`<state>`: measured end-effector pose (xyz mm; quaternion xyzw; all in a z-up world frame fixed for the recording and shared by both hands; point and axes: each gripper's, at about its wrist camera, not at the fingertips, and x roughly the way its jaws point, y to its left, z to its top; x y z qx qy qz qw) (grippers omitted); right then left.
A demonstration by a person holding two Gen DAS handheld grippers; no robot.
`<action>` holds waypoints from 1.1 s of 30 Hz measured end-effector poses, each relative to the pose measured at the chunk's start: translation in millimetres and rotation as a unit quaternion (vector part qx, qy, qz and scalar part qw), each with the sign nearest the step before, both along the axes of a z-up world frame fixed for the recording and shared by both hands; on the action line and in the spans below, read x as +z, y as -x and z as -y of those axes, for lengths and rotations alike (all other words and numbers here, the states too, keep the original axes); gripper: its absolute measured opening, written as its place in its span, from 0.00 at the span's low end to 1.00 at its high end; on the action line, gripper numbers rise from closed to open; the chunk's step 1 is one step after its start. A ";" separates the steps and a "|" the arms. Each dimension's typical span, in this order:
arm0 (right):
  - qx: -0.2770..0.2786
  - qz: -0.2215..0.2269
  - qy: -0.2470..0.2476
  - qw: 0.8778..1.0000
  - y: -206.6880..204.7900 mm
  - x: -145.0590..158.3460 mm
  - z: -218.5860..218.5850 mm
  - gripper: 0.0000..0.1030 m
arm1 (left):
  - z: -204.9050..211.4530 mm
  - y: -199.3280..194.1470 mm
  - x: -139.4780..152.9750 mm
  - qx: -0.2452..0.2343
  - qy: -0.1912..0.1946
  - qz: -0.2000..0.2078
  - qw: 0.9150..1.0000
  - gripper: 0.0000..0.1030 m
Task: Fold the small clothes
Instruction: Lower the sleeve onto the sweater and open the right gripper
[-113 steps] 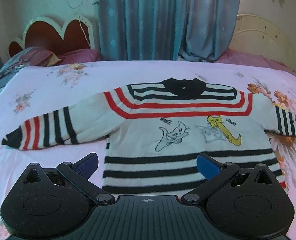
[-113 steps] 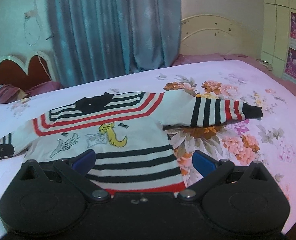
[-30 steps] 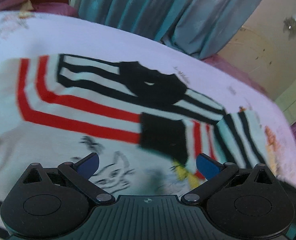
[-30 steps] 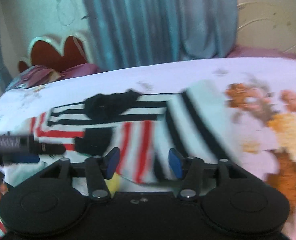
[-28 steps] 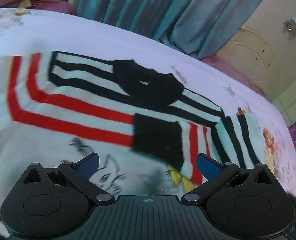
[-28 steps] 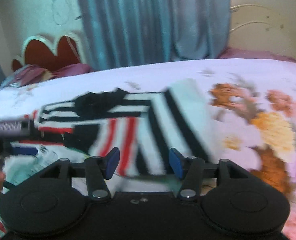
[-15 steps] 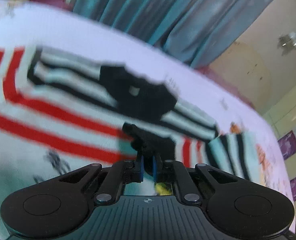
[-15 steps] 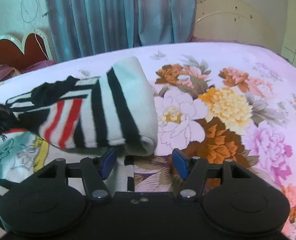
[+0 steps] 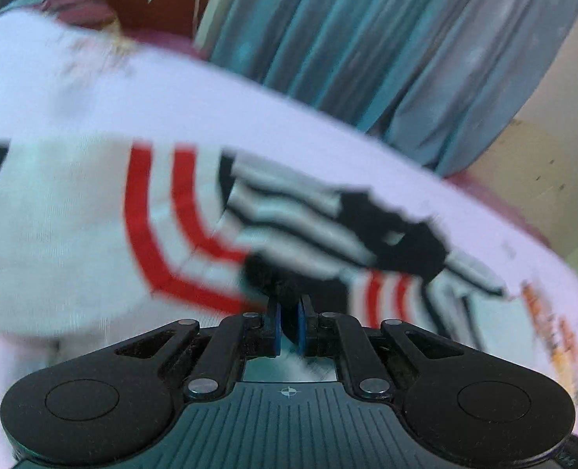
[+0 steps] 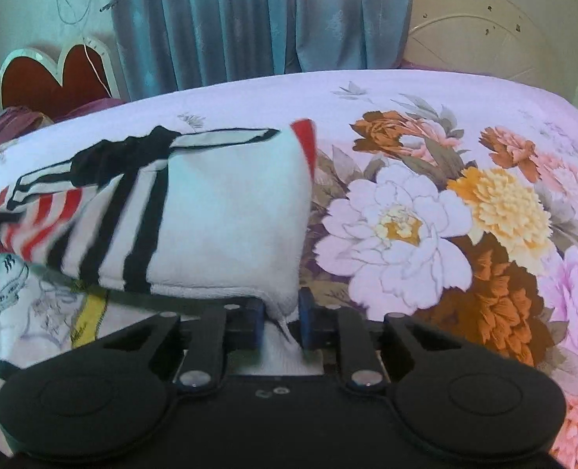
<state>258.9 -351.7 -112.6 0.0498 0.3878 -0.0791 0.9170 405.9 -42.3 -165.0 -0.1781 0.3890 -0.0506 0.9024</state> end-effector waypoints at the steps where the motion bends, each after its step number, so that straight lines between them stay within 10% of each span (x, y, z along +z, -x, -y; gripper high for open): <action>1: -0.001 -0.010 -0.001 1.000 0.5 -3.6 2.4 0.17 | 3.6 1.4 -5.8 0.000 -0.006 -0.002 1.000 0.07; 14: 0.005 0.037 -0.064 0.997 3.2 38.4 25.8 0.43 | -5.2 32.2 13.2 0.012 -0.055 0.032 0.998 0.08; 18: -0.002 0.038 -0.070 0.997 -34.1 34.1 36.9 0.47 | 3.1 35.0 35.1 0.021 -0.075 0.078 0.994 0.24; 22: -0.004 0.029 -0.074 0.997 -75.3 25.5 42.5 0.47 | 6.4 28.3 45.9 0.036 -0.084 0.101 0.991 0.49; 28: -0.029 0.019 -0.120 0.992 -123.8 11.1 57.0 0.23 | 14.3 13.1 32.1 -0.006 -0.076 0.077 0.994 0.49; 33: -0.063 0.009 -0.065 0.996 -133.3 2.1 61.9 0.18 | 29.1 -9.2 -3.5 -0.023 -0.103 0.013 0.994 0.49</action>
